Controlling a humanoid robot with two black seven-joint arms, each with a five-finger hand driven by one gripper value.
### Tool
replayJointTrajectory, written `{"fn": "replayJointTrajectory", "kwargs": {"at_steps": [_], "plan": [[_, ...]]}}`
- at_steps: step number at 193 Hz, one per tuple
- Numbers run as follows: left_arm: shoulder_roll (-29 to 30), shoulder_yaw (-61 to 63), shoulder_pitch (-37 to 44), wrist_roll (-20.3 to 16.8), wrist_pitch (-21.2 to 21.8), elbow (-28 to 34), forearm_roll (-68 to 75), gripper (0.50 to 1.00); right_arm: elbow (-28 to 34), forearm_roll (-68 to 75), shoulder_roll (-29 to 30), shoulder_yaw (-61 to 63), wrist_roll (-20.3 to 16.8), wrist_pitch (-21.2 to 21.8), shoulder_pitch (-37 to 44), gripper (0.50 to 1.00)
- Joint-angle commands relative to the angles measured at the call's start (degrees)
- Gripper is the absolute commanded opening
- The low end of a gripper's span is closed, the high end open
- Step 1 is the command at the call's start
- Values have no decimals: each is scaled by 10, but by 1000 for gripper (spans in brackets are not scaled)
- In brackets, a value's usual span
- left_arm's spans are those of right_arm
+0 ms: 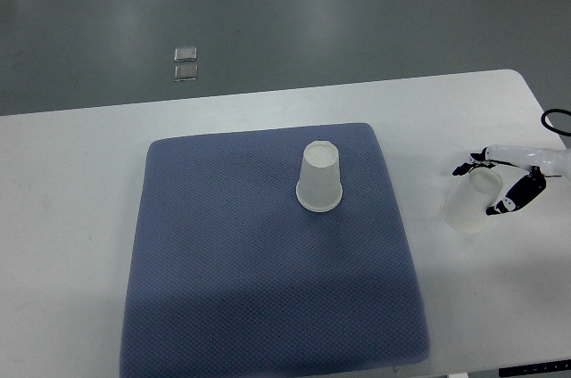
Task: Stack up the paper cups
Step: 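Close the right hand fingers to grasp the paper cup, then lift the cup with the right hand and carry it over the cup on the pad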
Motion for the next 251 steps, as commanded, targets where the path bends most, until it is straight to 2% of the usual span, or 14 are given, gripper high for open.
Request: {"fn": "replayJointTrajectory", "kwargs": {"at_steps": [1, 28, 49, 58, 81, 145, 175, 211, 234, 251], "plan": [[0, 0, 0, 0, 0, 0, 1, 1000, 1, 0, 0, 0, 1, 1, 0, 803], [0, 0, 0, 0, 0, 0, 1, 1000, 1, -1, 4, 0, 1, 3, 0, 795], [0, 0, 0, 0, 0, 0, 0, 1000, 2, -11, 4, 0, 3, 4, 1, 754], [0, 0, 0, 0, 0, 0, 0, 1000, 2, -17, 4, 0, 3, 5, 0, 713], [0, 0, 0, 0, 0, 1, 0, 1000, 2, -18, 4, 0, 5, 5, 1, 656], [0, 0, -1, 0, 0, 0, 0, 1000, 3, -14, 3, 9, 23, 10, 17, 652], [0, 0, 0, 0, 0, 0, 0, 1000, 6, 2, 4, 19, 28, 74, 69, 660], [0, 0, 0, 0, 0, 0, 0, 1000, 12, 41, 7, 110, 25, 162, 94, 662], [0, 0, 0, 0, 0, 0, 0, 1000, 16, 42, 49, 161, 19, 207, 113, 662], [0, 0, 0, 0, 0, 0, 0, 1000, 16, 43, 73, 176, -3, 228, 134, 662]]}}
